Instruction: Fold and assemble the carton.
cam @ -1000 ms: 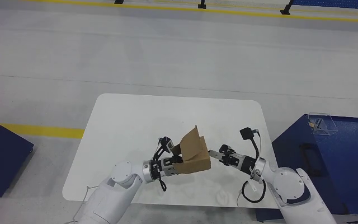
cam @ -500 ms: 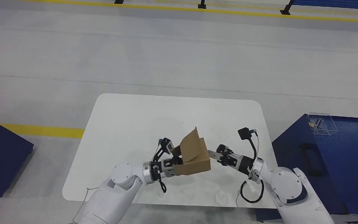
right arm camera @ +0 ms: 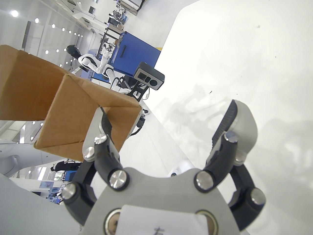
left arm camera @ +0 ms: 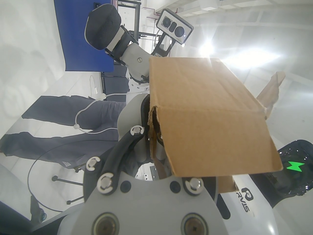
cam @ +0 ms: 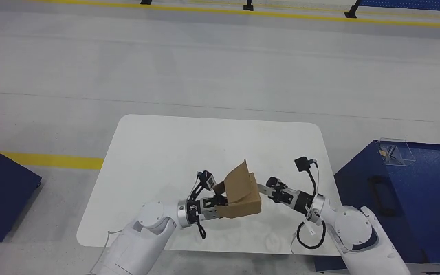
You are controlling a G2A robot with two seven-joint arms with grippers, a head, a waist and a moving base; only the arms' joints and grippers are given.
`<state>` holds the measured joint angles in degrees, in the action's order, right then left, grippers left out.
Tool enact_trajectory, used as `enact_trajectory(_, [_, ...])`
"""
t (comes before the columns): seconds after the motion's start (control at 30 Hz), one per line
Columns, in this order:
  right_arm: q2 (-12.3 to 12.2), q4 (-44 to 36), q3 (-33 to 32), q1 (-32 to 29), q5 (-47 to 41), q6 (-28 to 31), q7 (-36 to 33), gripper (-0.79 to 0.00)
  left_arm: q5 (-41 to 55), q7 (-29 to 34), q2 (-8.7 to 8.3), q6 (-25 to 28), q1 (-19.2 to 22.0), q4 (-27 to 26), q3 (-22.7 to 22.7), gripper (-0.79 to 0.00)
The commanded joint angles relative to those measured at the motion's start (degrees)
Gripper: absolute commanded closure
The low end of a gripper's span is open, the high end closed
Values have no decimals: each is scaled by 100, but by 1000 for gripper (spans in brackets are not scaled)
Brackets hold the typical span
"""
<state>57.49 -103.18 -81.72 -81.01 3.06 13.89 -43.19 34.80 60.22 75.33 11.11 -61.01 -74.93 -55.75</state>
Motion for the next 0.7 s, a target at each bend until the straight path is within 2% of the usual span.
enact_trajectory(0.0, [0, -1, 1, 0, 2, -1, -2, -785, -18, 11, 0, 41, 4, -9, 0, 0])
enact_trajectory(0.07, [1, 9, -23, -1, -5, -38, 52, -785, -18, 11, 0, 41, 4, -9, 0, 0])
enact_trajectory(0.3, [-7, 149, -697, -106, -393, -280, 881, -785, -18, 11, 0, 41, 4, -9, 0, 0])
enact_trajectory(0.57, [34, 300, -1011, -213, 401, -295, 2432, -785, -18, 11, 0, 41, 4, -9, 0, 0])
enact_trajectory(0.67, [49, 467, -1055, -132, -12, -97, 2364, -785, -18, 11, 0, 41, 4, -9, 0, 0])
